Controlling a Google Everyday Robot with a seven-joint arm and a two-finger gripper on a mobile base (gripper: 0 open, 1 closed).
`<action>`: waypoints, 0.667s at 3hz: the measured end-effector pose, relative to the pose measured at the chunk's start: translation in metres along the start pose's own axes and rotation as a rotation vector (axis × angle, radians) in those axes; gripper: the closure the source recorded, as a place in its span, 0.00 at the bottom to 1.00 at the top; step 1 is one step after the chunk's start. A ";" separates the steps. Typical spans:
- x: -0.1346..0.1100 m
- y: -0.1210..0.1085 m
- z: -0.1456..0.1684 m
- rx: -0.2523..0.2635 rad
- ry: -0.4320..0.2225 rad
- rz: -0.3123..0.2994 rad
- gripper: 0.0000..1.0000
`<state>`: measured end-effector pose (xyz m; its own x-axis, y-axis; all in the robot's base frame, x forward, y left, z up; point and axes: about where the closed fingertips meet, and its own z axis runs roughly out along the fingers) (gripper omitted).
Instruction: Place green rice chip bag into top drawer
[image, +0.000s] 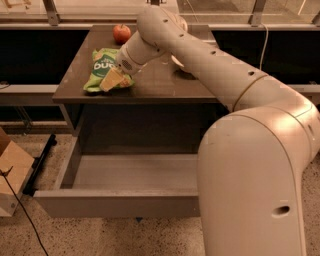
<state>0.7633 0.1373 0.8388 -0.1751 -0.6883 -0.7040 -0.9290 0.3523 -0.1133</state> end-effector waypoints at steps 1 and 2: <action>-0.005 0.001 -0.014 0.022 -0.002 -0.031 0.65; -0.009 0.009 -0.036 0.044 -0.011 -0.070 0.89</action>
Offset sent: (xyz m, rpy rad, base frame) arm -0.0341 -0.0288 0.0583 -0.0286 -0.1368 0.0272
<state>0.7452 0.1238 0.8696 -0.1066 -0.7051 -0.7011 -0.9235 0.3315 -0.1929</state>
